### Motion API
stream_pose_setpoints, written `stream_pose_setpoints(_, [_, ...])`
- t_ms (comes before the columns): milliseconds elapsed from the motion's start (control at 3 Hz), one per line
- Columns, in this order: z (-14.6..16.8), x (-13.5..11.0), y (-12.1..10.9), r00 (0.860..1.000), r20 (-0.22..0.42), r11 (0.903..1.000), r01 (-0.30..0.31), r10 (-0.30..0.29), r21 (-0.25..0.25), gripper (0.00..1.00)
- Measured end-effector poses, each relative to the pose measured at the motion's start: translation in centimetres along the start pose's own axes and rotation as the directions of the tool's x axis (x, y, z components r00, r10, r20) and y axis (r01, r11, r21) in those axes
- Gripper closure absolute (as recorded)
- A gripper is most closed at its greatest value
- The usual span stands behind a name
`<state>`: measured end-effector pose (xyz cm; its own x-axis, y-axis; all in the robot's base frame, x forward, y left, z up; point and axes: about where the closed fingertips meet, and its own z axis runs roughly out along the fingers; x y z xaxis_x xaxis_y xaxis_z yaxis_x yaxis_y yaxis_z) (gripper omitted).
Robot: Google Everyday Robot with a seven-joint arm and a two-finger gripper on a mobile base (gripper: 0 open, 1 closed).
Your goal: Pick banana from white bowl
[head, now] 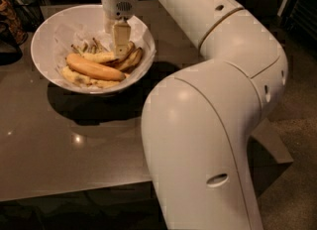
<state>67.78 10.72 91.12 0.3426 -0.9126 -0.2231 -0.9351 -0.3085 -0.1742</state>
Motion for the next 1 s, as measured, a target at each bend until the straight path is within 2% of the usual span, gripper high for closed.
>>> stream_pose_setpoints(1000, [1.51,0.71,1.07,0.999,0.023,0.9982,-0.043,0.044,-0.042,0.37])
